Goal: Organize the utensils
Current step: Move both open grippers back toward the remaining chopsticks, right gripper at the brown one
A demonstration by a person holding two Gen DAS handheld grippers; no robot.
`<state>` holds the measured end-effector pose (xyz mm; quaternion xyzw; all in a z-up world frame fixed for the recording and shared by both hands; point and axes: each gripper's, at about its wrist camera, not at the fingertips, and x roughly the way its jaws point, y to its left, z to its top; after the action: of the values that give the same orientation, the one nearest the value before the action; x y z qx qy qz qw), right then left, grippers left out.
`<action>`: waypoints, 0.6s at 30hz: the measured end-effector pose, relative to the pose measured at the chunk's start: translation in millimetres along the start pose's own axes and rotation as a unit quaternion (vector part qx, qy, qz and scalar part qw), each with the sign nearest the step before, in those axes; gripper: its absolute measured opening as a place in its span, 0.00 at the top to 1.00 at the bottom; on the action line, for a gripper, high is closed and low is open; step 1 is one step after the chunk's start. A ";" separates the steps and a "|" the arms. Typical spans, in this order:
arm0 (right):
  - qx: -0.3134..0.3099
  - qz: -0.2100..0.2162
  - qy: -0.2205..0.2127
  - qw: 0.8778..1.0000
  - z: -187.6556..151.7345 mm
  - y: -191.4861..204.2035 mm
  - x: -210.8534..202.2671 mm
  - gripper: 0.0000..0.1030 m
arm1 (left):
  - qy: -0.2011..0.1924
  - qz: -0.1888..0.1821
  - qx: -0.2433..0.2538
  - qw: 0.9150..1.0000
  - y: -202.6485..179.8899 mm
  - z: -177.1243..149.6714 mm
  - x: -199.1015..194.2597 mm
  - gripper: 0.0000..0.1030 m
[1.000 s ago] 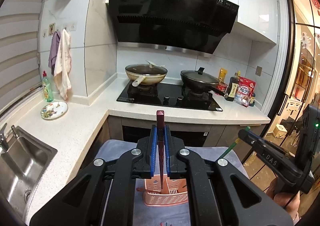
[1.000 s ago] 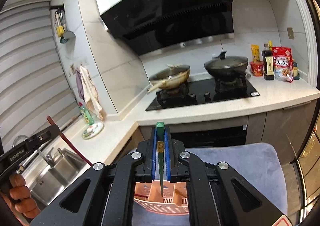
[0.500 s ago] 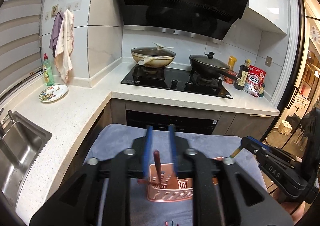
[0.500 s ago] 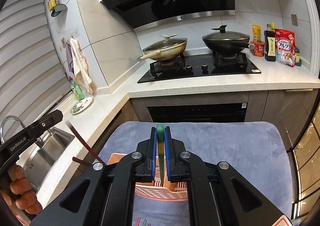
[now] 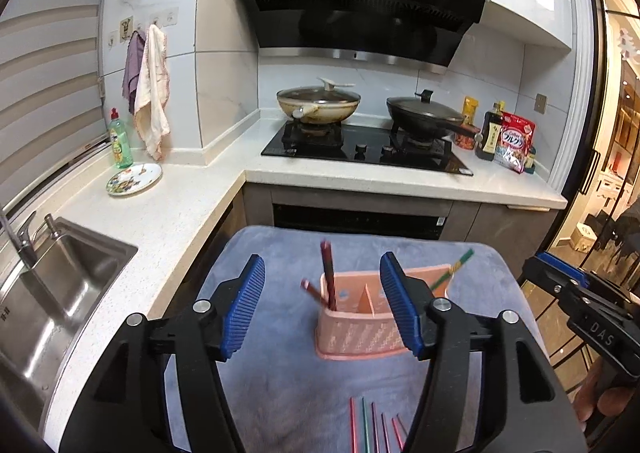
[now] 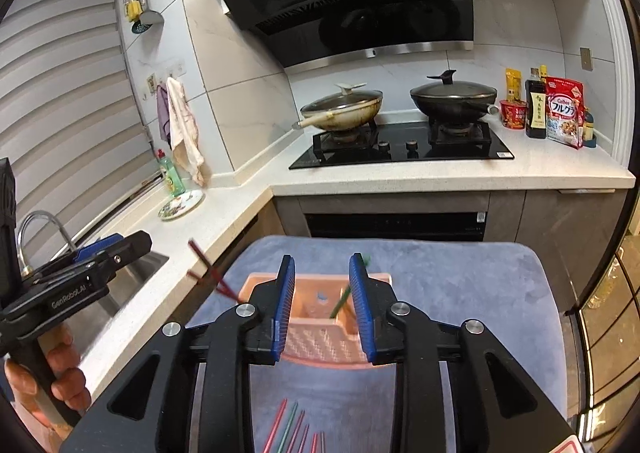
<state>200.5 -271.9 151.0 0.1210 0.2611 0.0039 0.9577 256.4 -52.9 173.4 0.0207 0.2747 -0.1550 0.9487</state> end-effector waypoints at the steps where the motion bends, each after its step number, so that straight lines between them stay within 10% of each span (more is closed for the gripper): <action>1: -0.001 0.001 0.005 1.000 -7.5 -0.4 -3.4 0.73 | 0.002 0.000 0.000 1.000 0.7 -6.5 -3.3 0.45; 18: -0.032 -0.026 0.136 0.990 -179.3 -2.9 -48.7 0.73 | 0.091 0.022 -0.001 0.996 9.3 -146.5 -30.9 0.45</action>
<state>68.4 -236.9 25.1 0.0813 0.3915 0.0038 0.9166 159.1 -17.0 65.0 0.0395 0.3595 -0.1310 0.9231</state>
